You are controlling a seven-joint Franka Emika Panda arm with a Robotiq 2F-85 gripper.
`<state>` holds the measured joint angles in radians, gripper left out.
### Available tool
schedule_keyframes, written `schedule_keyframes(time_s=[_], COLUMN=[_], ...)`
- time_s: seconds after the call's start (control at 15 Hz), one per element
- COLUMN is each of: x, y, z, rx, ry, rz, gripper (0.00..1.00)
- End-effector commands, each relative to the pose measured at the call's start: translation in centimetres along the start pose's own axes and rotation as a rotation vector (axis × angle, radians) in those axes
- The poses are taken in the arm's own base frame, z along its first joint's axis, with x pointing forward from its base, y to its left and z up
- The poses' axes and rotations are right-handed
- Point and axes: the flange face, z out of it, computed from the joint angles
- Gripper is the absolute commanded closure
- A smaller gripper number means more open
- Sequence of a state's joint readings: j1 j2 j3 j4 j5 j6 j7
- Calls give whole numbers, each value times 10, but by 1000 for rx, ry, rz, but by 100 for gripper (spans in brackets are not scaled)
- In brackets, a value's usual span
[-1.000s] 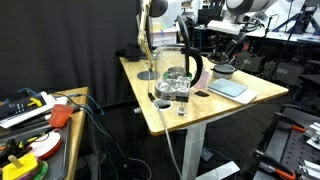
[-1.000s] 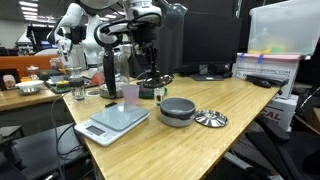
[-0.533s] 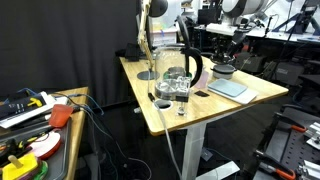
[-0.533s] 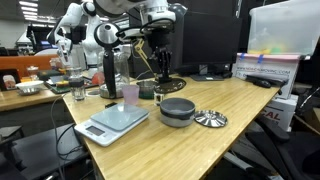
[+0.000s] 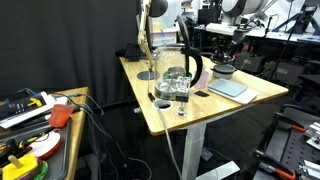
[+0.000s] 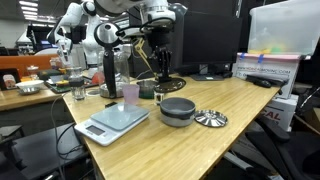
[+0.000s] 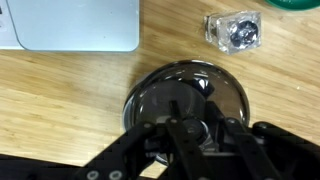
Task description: Put the black lid on the gray pot
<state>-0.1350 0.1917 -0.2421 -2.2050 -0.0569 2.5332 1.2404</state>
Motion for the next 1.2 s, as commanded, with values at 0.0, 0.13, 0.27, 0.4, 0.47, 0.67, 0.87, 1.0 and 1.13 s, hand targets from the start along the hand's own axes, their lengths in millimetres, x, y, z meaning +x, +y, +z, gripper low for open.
schedule_keyframes(time_s=[0.0,0.13,0.27,0.4,0.47,0.67,0.87,1.0,1.13], x=[5,12,19,30,36,54,63,63,61], y=[-5,-6,-6,-8,-8,-8,-7,-6,-6], z=[4,9,12,17,20,25,29,33,38], rx=[-7,-9,-12,-4,-3,-3,-12,-26,-46], ry=[-19,-39,-76,-98,-106,-107,-115,-126,-147], rz=[43,106,160,228,253,312,344,358,373], gripper=[93,93,93,93,93,93,93,93,93])
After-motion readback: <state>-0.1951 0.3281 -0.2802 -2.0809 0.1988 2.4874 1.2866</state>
